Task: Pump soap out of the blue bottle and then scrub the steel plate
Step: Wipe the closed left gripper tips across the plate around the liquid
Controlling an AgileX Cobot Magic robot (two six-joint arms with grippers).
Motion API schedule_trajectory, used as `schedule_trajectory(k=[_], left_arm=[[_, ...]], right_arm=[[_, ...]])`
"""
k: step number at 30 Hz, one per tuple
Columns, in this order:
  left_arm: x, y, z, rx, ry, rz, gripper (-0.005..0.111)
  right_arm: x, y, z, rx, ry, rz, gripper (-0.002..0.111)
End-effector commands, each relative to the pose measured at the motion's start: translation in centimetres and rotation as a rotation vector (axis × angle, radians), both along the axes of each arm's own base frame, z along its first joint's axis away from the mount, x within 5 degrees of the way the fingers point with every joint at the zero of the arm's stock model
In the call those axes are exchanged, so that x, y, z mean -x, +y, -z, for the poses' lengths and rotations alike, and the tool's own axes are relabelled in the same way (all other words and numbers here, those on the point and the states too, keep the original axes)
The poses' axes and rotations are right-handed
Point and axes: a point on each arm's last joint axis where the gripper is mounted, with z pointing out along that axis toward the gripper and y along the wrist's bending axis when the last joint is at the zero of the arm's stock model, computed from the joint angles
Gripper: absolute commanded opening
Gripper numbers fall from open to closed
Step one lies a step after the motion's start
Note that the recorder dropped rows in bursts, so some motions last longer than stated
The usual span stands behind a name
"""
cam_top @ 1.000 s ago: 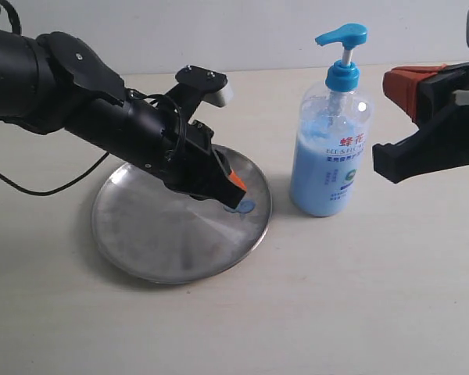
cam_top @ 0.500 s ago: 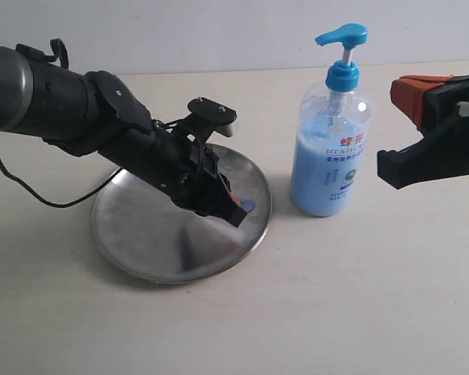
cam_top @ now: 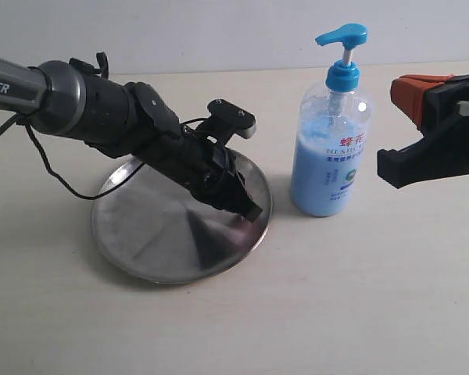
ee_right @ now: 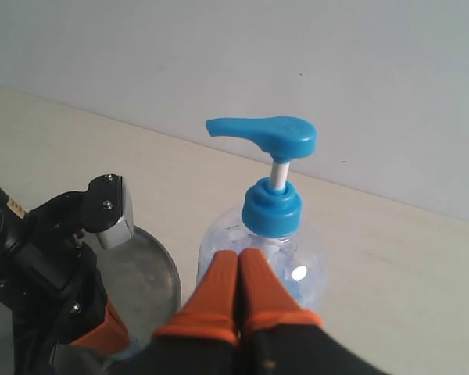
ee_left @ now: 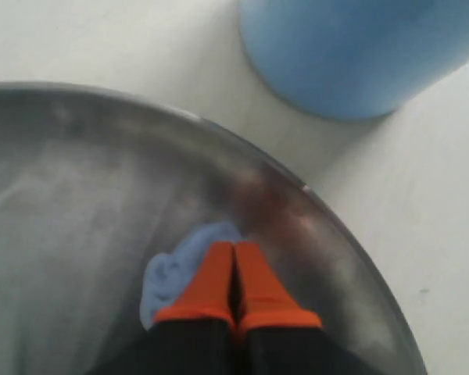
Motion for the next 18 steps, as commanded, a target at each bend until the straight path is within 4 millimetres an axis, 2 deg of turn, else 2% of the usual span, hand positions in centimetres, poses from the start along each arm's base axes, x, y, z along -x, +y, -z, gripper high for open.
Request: schedule_trajectory(k=[1, 18], left_arm=[[-0.29, -0.36, 0.3, -0.001, -0.007, 0.004, 0.0], [-0.91, -0.32, 0.44, -0.008, -0.047, -0.018, 0.0]], right_arm=[[0.08, -0.07, 0.01, 0.007, -0.008, -0.001, 0.0], [0.1, -0.03, 0.04, 0.007, -0.004, -0.006, 0.0]])
